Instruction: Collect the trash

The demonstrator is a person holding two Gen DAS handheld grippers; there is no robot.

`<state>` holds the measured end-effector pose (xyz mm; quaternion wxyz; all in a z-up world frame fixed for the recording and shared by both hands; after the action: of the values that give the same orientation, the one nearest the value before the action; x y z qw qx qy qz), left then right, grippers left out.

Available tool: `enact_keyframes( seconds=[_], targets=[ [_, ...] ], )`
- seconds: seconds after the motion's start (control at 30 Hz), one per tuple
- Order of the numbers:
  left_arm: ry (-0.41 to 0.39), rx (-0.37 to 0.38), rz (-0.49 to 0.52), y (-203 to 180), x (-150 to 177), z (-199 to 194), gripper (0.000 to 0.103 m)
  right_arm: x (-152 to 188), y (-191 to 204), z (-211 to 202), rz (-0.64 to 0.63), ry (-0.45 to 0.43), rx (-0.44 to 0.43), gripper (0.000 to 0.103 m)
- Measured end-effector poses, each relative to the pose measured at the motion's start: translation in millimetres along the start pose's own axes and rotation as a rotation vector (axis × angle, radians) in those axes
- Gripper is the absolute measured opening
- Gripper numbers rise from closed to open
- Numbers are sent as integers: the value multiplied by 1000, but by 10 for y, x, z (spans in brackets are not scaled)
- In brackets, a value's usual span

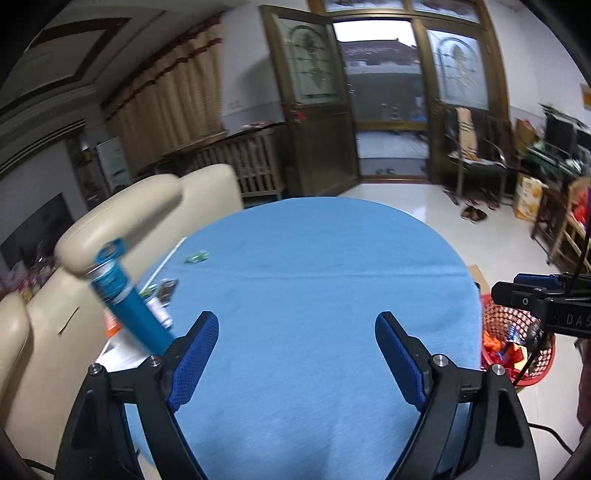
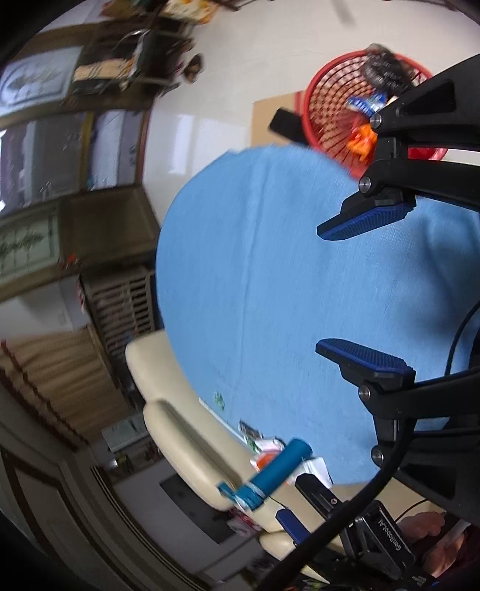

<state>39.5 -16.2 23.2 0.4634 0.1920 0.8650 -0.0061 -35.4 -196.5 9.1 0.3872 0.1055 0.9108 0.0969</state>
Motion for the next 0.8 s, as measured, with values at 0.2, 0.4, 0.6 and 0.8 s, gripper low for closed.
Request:
enact_keyframes(
  seconds=[0.2,0.4,0.6,0.8],
  targets=[
    [-5,-76,-58,352,104,-147,87,-8,510,-1,-75,-57,-11,64],
    [14,-130,-110,592,216,-221,87,56,793,15,-99,-55,-19,65],
    [11,-182,-134,756,308,-361,87,83,925,-29,-94,-67,-27,65],
    [-13,-205,-142,785,317,-537,87,115,1012,-156,-106,-100,-22,65]
  ],
)
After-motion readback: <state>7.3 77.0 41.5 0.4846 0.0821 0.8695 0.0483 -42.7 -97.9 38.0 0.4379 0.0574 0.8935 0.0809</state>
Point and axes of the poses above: each gripper's, at about its wrist camera, not at the fingertips, and z roughly the way its jaws point, y to its left, x to its underside, the point moved 4 cm from there along z, roughly the way its jaws point
